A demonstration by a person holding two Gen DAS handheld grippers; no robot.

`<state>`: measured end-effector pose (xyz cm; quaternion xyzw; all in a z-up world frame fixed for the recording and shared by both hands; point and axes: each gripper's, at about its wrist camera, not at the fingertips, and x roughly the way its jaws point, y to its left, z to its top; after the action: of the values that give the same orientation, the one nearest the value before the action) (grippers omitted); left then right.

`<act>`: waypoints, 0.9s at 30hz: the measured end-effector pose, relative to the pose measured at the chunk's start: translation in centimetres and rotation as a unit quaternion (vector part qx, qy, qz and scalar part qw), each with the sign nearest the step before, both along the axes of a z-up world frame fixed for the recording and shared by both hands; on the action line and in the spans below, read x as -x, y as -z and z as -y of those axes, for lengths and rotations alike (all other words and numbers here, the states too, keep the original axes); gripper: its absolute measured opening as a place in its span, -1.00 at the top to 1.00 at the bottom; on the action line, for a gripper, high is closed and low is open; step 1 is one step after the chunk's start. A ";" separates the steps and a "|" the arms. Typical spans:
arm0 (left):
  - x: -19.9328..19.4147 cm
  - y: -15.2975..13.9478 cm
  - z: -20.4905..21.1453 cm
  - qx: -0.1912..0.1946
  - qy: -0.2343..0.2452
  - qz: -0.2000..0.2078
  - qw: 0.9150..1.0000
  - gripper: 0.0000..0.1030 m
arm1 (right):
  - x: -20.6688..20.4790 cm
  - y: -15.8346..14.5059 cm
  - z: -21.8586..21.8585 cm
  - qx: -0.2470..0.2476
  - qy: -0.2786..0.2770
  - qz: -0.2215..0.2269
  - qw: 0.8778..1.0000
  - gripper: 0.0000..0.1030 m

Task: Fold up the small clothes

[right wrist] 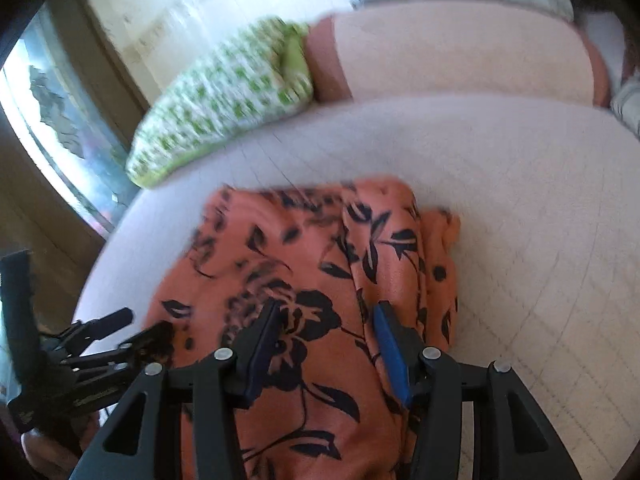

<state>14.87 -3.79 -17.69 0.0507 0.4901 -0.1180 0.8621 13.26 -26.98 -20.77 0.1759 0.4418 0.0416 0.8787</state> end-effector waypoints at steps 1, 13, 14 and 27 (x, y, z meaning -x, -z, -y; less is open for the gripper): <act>0.1 -0.2 0.0 -0.002 0.000 0.002 1.000 -0.63 | 0.1 0.0 0.1 -0.004 0.001 0.001 1.000 -0.02; 6.6 -7.0 -1.0 -0.062 -0.019 0.120 0.991 -0.62 | 7.9 -6.1 -2.8 0.088 -0.002 0.104 0.991 -0.12; 7.0 -7.6 -1.1 -0.066 -0.020 0.127 0.989 -0.62 | 8.5 -6.4 -3.2 0.091 -0.002 0.109 0.990 -0.14; 12.8 -14.1 -2.4 -0.056 -0.034 0.205 0.977 -0.64 | 17.3 -9.9 -5.7 0.111 0.018 0.162 0.980 -0.17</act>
<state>2.09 -1.43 -3.60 0.1053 0.3106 -0.0479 0.9435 -4.03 -21.25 -10.90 0.0757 0.2922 0.0046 0.9534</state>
